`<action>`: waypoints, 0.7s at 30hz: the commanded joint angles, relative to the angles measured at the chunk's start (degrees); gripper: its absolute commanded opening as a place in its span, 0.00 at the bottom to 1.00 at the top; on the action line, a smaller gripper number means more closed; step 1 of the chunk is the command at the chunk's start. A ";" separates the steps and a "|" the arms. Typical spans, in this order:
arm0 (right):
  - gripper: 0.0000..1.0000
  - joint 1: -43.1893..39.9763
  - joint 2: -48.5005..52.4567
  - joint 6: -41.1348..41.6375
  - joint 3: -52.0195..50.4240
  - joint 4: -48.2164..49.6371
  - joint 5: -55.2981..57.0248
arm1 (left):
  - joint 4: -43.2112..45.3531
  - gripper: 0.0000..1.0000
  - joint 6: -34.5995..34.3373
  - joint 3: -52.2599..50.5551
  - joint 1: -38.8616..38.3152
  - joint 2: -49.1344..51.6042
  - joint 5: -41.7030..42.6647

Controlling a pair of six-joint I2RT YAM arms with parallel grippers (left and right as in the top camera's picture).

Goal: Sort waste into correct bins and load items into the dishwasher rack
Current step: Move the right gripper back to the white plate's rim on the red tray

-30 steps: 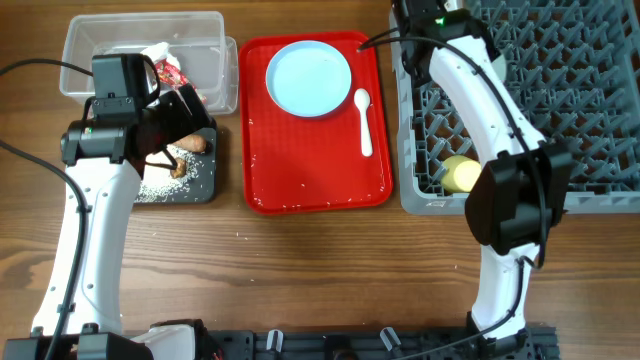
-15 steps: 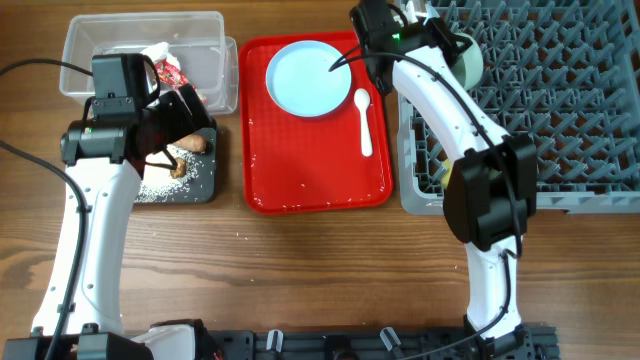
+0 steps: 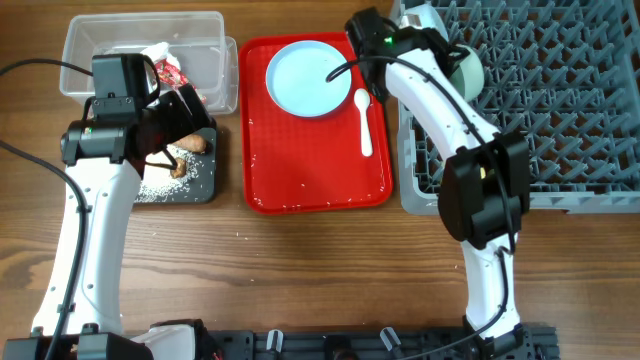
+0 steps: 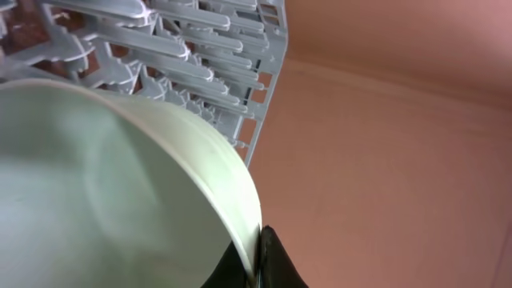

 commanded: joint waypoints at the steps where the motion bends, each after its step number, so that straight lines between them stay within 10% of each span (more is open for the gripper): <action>1: 0.04 2.47 1.09 3.87 -0.13 -2.64 -4.96 | 0.13 1.00 0.48 0.26 -0.02 0.33 -0.76; 9: 0.98 7.80 1.07 1.29 -0.11 -2.91 -6.69 | 0.13 1.00 0.50 0.26 -0.02 0.33 -0.76; 16: 1.00 8.17 -2.47 0.72 0.28 4.87 -9.77 | 0.13 1.00 0.50 0.26 -0.02 0.33 -0.76; 21: 0.93 8.59 -12.44 8.63 0.52 16.39 -43.80 | 0.11 1.00 0.50 0.26 -0.02 0.33 -0.76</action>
